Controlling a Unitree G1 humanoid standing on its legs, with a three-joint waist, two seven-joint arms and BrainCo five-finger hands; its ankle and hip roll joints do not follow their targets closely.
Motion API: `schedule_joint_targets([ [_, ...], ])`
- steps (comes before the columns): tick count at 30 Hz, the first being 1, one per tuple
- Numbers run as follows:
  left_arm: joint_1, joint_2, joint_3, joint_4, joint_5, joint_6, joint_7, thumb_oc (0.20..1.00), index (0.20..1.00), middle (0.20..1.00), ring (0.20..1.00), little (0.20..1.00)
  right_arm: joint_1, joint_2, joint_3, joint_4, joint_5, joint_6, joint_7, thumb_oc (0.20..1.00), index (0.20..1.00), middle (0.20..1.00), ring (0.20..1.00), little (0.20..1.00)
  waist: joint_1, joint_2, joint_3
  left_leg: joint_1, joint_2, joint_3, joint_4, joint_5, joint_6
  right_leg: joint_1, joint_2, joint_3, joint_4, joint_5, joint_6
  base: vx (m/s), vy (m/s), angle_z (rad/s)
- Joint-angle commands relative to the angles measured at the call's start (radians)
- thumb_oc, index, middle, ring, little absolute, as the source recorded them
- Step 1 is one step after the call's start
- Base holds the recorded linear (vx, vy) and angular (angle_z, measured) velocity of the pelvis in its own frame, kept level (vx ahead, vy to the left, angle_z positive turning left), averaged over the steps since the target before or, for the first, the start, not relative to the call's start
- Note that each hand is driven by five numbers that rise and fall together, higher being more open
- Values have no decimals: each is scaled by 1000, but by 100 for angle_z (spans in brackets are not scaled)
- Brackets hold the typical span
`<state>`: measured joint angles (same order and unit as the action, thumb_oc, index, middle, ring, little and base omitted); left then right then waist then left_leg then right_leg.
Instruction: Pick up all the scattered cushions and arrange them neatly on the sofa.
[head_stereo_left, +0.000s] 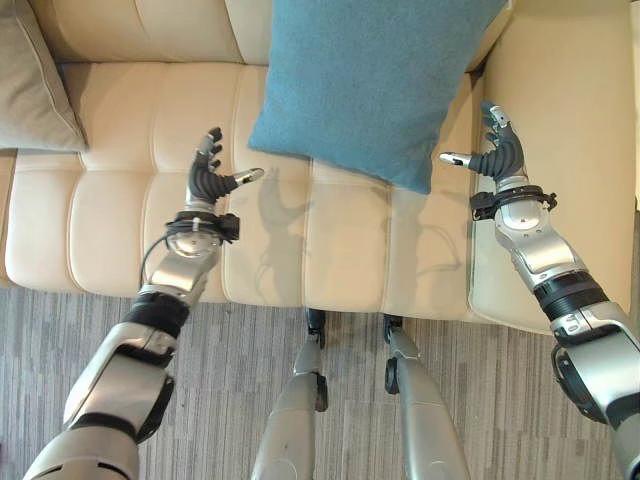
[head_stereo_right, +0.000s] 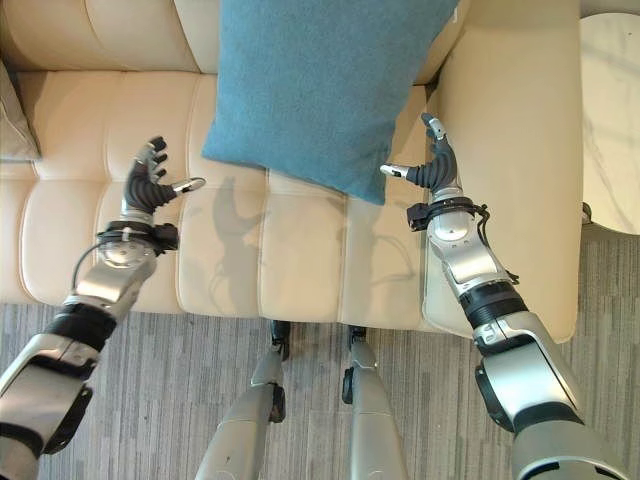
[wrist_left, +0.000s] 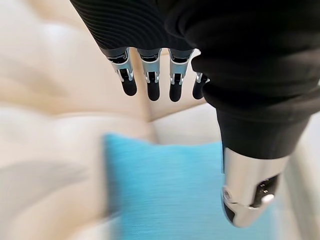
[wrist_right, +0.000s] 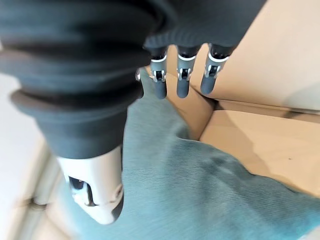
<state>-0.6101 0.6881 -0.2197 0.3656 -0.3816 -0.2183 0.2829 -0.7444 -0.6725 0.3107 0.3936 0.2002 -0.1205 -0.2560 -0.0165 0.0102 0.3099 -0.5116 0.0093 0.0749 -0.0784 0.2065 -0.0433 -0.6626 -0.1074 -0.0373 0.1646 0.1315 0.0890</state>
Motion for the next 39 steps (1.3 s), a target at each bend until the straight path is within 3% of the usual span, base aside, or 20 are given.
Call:
schedule_joint_targets([
  [1,57,25,78,-46,55,-76,-50,1000,1000,1000,1000,1000,99,-71,-67,-118,-73,-81,62,1000,1000,1000,1000,1000,-5,-30,-19,111,-11,-5,104,-195,-41,150,-36,-21,-189,50,85,-6,25,-9],
  [2,208,-5,142,-104,29,-69,-94,1000,1000,1000,1000,1000,258,-57,-141,-181,-71,-84,102,1000,1000,1000,1000,1000,-10,-42,-29,143,-11,0,127,-216,-33,194,-44,-24,-186,45,85,-6,25,-8],
  [3,208,-5,142,-104,29,-69,-94,1000,1000,1000,1000,1000,258,-57,-141,-181,-71,-83,102,1000,1000,1000,1000,1000,-10,-42,-30,142,-12,0,126,-215,-33,193,-44,-24,-186,45,85,1,47,-6],
  [6,462,-80,225,-146,30,-37,-170,1000,1000,1000,1000,1000,529,-5,-260,-252,-70,-75,177,1000,1000,1000,1000,1000,-19,-50,-43,204,-9,8,157,-250,-21,269,-51,-31,-175,20,84,35,77,-5],
  [7,599,-98,255,-60,132,-4,-212,1000,1000,1000,1000,1000,694,50,-324,-197,-99,-66,218,1000,1000,1000,1000,1000,-32,-55,-81,273,-7,16,154,-262,-14,338,-55,-33,-174,9,90,57,105,-3],
  [10,684,-120,275,-18,185,17,-239,1000,1000,1000,1000,1000,776,61,-333,-144,-166,-57,235,1000,1000,1000,1000,1000,-38,-53,-113,317,-9,20,147,-269,-7,381,-55,-37,-179,4,95,38,88,0],
  [16,810,-195,274,132,269,63,-268,1000,1000,1000,1000,1000,874,176,-336,93,-173,-8,259,1000,1000,1000,1000,1000,-51,-67,-159,401,-17,42,154,-296,12,439,-50,-17,-177,11,100,-52,95,-7],
  [19,810,-191,244,203,322,63,-253,1000,1000,1000,1000,1000,826,188,-272,206,-226,7,242,1000,1000,1000,1000,1000,-55,-80,-159,424,-30,71,121,-278,26,404,-46,1,-185,101,140,-274,117,-40],
  [21,803,-187,236,199,319,61,-251,1000,1000,1000,1000,1000,815,191,-257,207,-237,5,235,1000,1000,1000,1000,1000,-45,-76,-152,422,-24,72,114,-264,29,400,-41,-13,-174,79,139,-286,51,-69],
  [22,801,-188,233,186,307,63,-244,1000,1000,1000,1000,1000,809,200,-247,203,-230,9,232,1000,1000,1000,1000,1000,-26,-60,-142,409,-5,82,103,-230,34,407,-42,-59,-51,4,118,-257,45,-46],
  [23,801,-188,233,186,307,63,-244,1000,1000,1000,1000,1000,809,200,-247,203,-230,9,232,1000,1000,1000,1000,1000,-26,-61,-143,409,-5,82,103,-230,34,406,-42,-59,-50,4,118,-394,74,-27],
  [25,804,-190,232,172,298,69,-237,1000,1000,1000,1000,1000,823,208,-250,200,-216,8,225,1000,1000,1000,1000,1000,-1,-34,-149,410,26,88,67,-190,41,439,-30,-75,152,-95,85,-270,31,-21],
  [28,803,-196,239,175,289,75,-231,1000,1000,1000,1000,1000,839,225,-263,208,-213,10,220,1000,1000,1000,1000,1000,16,-26,-172,413,35,71,34,-161,40,507,-12,-20,324,-123,78,-227,-91,-10],
  [29,804,-200,241,166,282,76,-226,1000,1000,1000,1000,1000,844,227,-272,199,-209,8,212,1000,1000,1000,1000,1000,22,-37,-178,402,34,66,37,-149,31,554,0,-3,285,-138,76,-245,-267,-6],
  [30,794,-210,240,159,268,72,-215,1000,1000,1000,1000,1000,847,231,-276,205,-196,12,205,1000,1000,1000,1000,1000,36,-56,-186,369,32,58,47,-126,13,625,35,11,143,-224,46,-272,-319,9],
  [31,783,-212,238,168,268,69,-208,1000,1000,1000,1000,1000,837,230,-274,211,-184,12,203,1000,1000,1000,1000,1000,44,-55,-191,336,42,61,48,-104,2,645,57,19,65,-241,36,-195,-227,14],
  [35,767,-227,232,170,255,70,-201,1000,1000,1000,1000,1000,826,220,-283,207,-156,14,192,1000,1000,1000,1000,1000,40,-48,-192,264,63,73,58,-61,-32,671,95,19,-91,-250,2,-276,-177,0],
  [36,753,-228,230,164,250,71,-198,1000,1000,1000,1000,1000,817,204,-294,204,-142,17,182,1000,1000,1000,1000,1000,35,-45,-173,225,67,78,94,-52,-56,661,94,5,-125,-227,-4,-242,-77,16],
  [37,753,-228,230,164,250,71,-198,1000,1000,1000,1000,1000,816,203,-294,204,-142,17,182,1000,1000,1000,1000,1000,33,-44,-174,221,68,76,99,-54,-56,660,95,3,-126,-227,-4,-367,-92,32],
  [39,747,-229,228,166,254,71,-202,1000,1000,1000,1000,1000,811,191,-295,199,-142,19,183,1000,1000,1000,1000,1000,20,-52,-164,231,48,61,163,-114,-45,639,76,-14,-134,-198,-5,-275,-20,35],
])
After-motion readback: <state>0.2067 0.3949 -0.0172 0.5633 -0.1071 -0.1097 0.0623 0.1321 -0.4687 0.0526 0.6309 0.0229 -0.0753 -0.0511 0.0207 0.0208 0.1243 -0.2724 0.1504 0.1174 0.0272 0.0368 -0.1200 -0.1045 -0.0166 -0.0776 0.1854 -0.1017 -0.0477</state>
